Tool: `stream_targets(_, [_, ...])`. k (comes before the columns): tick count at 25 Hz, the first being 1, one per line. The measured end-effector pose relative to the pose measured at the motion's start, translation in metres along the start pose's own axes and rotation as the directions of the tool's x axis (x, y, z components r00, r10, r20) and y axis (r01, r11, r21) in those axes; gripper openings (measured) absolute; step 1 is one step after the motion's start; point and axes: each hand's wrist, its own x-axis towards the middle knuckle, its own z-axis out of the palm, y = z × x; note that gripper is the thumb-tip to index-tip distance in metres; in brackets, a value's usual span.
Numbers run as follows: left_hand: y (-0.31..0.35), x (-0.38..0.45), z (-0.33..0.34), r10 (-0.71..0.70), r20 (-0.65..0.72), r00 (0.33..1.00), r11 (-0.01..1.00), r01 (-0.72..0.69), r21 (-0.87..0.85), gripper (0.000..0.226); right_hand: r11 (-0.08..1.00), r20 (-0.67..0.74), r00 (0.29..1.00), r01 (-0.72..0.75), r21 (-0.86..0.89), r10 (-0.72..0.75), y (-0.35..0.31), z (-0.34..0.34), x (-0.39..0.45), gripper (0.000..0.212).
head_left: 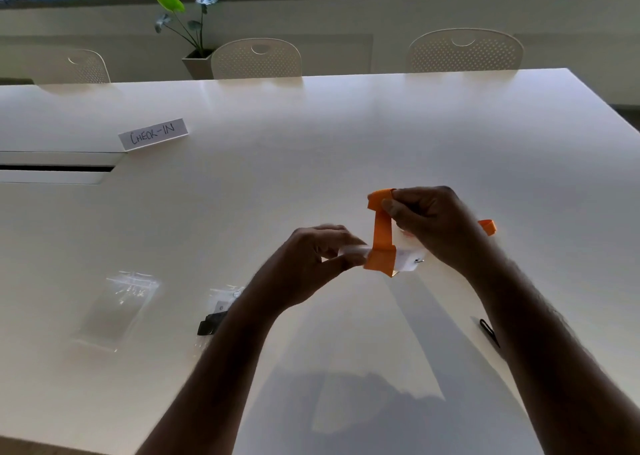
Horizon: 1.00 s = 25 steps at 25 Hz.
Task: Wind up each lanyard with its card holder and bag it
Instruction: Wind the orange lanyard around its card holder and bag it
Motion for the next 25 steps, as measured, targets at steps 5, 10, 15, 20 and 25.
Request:
stream_targets(5, [0.007,-0.001,-0.003,-0.032,-0.017,0.999,0.982,0.029,-0.187,0.017,0.97,0.201,0.98,-0.043,0.238,-0.006,0.02,-0.003,-0.006,0.022])
stream_targets(10, [0.008,-0.002,0.001,-0.118,-0.105,0.987,0.937,0.076,-0.342,0.011,0.982,0.197,0.98,-0.044,0.184,0.007,0.04,0.008,-0.017,0.052])
stream_targets(15, [0.009,-0.001,-0.001,-0.134,-0.225,0.965,0.901,0.024,-0.433,0.032,0.985,0.1,0.991,0.07,0.157,-0.086,0.048,0.027,-0.038,0.039])
stream_targets(20, [-0.001,0.001,-0.004,-0.264,-0.291,0.92,0.867,0.094,-0.489,0.012,0.89,0.148,0.985,-0.147,0.431,0.091,0.055,0.046,-0.043,0.039])
stream_targets(25, [-0.013,-0.002,-0.001,-0.376,-0.385,0.843,0.879,0.192,-0.437,0.008,0.898,0.177,0.981,-0.151,0.413,0.084,0.054,0.054,-0.058,0.036])
